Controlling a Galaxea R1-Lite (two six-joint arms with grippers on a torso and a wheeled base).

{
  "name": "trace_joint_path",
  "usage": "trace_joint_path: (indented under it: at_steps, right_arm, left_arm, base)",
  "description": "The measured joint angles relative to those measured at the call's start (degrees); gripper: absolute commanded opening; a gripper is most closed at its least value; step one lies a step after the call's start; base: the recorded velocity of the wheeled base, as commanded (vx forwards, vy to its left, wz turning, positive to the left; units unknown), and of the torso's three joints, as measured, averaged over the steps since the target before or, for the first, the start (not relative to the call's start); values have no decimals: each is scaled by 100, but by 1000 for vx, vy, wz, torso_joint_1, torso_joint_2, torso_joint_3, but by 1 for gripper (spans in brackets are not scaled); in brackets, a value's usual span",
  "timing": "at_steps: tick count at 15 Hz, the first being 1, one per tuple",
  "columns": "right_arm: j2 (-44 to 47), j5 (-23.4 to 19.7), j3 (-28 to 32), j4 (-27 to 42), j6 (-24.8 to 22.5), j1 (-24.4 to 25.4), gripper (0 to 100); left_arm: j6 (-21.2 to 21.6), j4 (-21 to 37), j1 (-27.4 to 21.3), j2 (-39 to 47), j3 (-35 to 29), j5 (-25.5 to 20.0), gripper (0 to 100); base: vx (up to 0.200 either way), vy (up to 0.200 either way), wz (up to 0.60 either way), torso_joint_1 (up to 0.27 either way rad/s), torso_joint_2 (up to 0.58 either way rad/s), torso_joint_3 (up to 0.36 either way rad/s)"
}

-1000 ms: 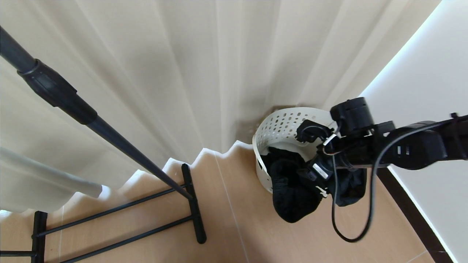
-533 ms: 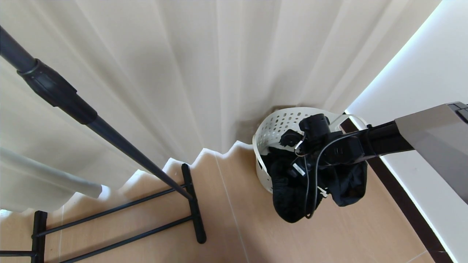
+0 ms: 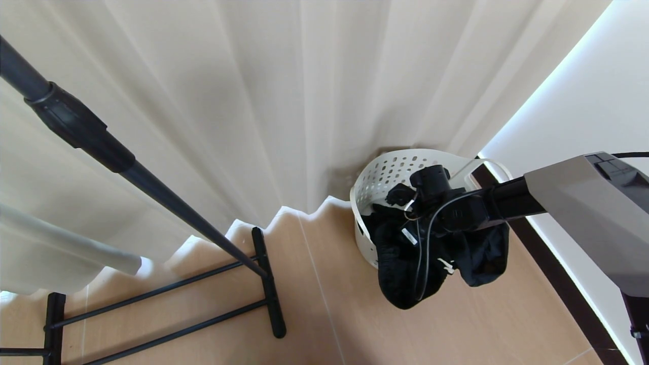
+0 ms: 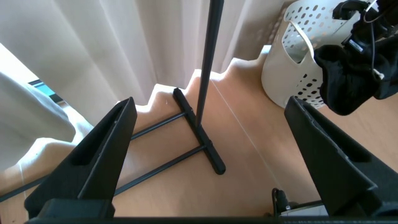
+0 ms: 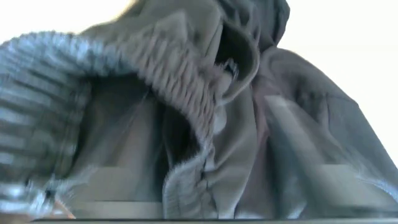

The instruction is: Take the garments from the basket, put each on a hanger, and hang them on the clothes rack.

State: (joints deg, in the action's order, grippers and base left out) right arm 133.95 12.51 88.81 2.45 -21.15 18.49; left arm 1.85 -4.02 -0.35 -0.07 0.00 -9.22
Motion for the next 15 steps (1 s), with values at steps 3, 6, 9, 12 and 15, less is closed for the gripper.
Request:
trace_joint_path:
  at_steps: [3, 6, 9, 12, 15]
  right_arm:
    - [73, -4, -15, -108, 16, -22, 0]
    - [67, -4, -245, -300, 252, -33, 0]
    - [-300, 2, -890, -1002, 421, -17, 0]
    - [-1141, -35, -1831, -1657, 449, 44, 0]
    - [-2993, -61, -3040, -2108, 435, 372, 0]
  left_arm:
    - [0, 1, 0, 0, 0, -2, 100]
    - [0, 0, 0, 0, 0, -2, 100]
    - [-2, 0, 0, 0, 0, -2, 100]
    - [11, 0, 0, 0, 0, 9, 100]
    - [15, 0, 0, 0, 0, 0, 100]
  base:
    - [0, 0, 0, 0, 0, 0]
    - [0, 0, 0, 0, 0, 0]
    - [0, 0, 0, 0, 0, 0]
    - [0, 0, 0, 0, 0, 0]
    - [0, 0, 0, 0, 0, 0]
